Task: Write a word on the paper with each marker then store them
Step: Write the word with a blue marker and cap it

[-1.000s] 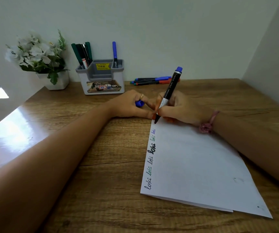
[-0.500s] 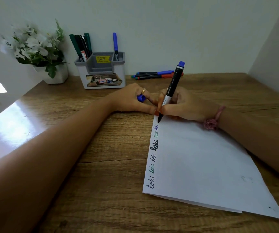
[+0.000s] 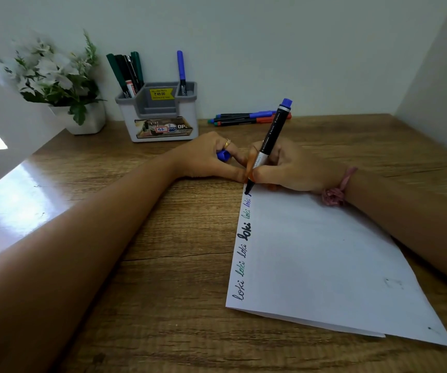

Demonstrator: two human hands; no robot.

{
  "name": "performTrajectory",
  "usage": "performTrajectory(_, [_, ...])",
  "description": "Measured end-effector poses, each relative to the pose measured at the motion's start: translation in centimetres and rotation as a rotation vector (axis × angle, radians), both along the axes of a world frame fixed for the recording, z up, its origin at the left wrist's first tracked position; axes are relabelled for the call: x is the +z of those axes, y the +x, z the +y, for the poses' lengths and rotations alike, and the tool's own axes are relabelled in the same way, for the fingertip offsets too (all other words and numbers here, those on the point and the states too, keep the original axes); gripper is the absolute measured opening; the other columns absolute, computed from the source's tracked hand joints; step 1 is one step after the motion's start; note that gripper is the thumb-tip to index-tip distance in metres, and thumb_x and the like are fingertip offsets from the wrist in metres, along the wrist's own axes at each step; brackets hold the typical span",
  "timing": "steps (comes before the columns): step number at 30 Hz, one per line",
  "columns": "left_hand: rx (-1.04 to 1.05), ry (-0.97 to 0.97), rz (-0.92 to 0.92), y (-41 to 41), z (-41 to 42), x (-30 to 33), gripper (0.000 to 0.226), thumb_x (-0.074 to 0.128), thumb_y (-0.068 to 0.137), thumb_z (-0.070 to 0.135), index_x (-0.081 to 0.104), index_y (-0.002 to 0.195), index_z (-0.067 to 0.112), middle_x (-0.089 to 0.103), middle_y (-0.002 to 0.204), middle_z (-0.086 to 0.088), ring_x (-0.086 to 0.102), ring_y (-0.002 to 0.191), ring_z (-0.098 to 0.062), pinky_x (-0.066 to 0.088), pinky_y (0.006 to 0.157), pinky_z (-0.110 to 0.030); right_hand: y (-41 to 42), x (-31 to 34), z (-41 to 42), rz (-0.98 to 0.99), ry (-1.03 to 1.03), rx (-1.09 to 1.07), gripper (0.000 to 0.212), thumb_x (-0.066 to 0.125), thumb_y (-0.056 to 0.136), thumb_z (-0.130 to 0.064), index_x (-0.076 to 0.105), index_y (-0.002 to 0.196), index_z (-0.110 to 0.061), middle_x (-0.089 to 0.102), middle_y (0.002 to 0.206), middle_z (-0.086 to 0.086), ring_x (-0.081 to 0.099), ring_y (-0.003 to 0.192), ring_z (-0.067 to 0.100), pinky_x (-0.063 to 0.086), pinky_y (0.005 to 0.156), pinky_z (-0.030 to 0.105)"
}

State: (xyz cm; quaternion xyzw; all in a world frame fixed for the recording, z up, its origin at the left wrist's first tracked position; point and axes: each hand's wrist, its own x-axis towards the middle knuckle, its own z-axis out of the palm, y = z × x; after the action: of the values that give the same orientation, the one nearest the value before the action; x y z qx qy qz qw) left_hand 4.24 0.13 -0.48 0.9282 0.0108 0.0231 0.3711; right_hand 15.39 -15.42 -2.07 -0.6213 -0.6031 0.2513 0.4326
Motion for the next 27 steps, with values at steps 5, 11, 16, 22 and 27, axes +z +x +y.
performTrajectory(5, [0.009,-0.013,-0.015,-0.02,-0.04,-0.08,0.017,0.075,0.070,0.029,0.067,0.084,0.036,0.068,0.081,0.023,0.059,0.076,0.008,0.041,0.067,-0.002,0.25,-0.06,-0.10,0.008,-0.006,-0.029,0.018,0.064,0.064,-0.032,0.053,0.067,-0.017,0.050,0.054,-0.010,0.045,0.048,0.004,0.037,0.047,0.018])
performTrajectory(11, [-0.007,-0.013,-0.009,0.03,-0.07,-0.06,0.026,0.071,0.061,0.042,0.069,0.085,0.036,0.069,0.087,0.019,0.060,0.079,0.005,0.043,0.070,-0.004,0.40,-0.11,-0.03,-0.019,-0.004,-0.052,0.014,0.064,0.068,-0.026,0.052,0.065,-0.018,0.049,0.054,-0.011,0.045,0.049,0.003,0.037,0.048,0.017])
performTrajectory(16, [-0.009,0.006,-0.020,0.14,0.08,-0.20,0.025,0.070,0.060,0.044,0.068,0.084,0.037,0.071,0.093,0.005,0.060,0.083,-0.010,0.045,0.071,-0.014,0.17,-0.10,0.02,-0.017,0.016,-0.060,0.020,0.061,0.063,-0.036,0.053,0.067,-0.018,0.049,0.060,-0.003,0.045,0.052,0.003,0.037,0.051,0.019])
performTrajectory(22, [-0.006,-0.006,-0.002,0.08,0.17,-0.10,0.016,0.074,0.070,0.028,0.068,0.084,0.034,0.068,0.077,0.023,0.058,0.073,0.006,0.041,0.064,-0.003,0.22,-0.18,-0.02,-0.010,0.042,-0.093,0.019,0.063,0.068,-0.020,0.051,0.072,-0.006,0.050,0.055,-0.005,0.046,0.048,0.005,0.038,0.046,0.017])
performTrajectory(27, [-0.002,-0.010,-0.013,0.06,0.23,-0.17,0.016,0.074,0.072,0.025,0.068,0.083,0.035,0.067,0.074,0.020,0.056,0.070,0.005,0.043,0.062,-0.005,0.05,-0.16,0.05,-0.035,0.034,-0.102,0.029,0.063,0.066,-0.027,0.053,0.075,-0.001,0.052,0.062,0.003,0.047,0.052,0.005,0.040,0.050,0.019])
